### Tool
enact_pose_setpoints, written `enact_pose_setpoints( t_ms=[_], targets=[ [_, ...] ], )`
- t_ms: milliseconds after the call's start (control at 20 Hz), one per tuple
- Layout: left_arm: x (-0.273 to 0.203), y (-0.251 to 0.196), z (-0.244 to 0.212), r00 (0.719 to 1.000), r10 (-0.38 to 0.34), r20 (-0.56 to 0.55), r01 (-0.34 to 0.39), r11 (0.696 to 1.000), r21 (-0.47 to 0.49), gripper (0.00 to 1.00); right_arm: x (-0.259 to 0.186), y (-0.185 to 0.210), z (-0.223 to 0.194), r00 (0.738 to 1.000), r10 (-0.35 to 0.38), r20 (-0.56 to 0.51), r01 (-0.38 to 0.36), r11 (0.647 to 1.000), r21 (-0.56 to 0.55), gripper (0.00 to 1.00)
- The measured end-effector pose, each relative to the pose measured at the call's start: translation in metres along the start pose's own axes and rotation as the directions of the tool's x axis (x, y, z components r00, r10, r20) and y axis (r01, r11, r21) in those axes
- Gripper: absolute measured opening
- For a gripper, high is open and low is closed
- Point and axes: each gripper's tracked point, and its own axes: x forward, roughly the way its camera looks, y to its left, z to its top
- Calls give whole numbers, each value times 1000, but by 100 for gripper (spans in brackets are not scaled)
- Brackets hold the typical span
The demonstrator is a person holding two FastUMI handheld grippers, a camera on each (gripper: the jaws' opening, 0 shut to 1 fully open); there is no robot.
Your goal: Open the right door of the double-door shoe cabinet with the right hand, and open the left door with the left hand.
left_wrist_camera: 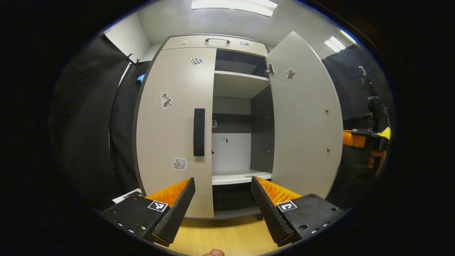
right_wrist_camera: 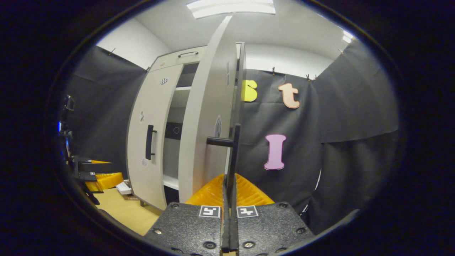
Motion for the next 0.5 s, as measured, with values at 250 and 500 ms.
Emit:
enact_pose_setpoints(
  t_ms=[250, 500],
  targets=[
    [1, 11, 16, 998, 17, 65, -10, 995, -96, 95, -2, -5, 0, 998, -66, 20, 66, 997, -38, 12],
    [2, 24, 19, 996, 45, 79, -40, 997, -66, 95, -12, -22, -3, 988, -153, 12, 153, 988, 33, 43]
  ],
)
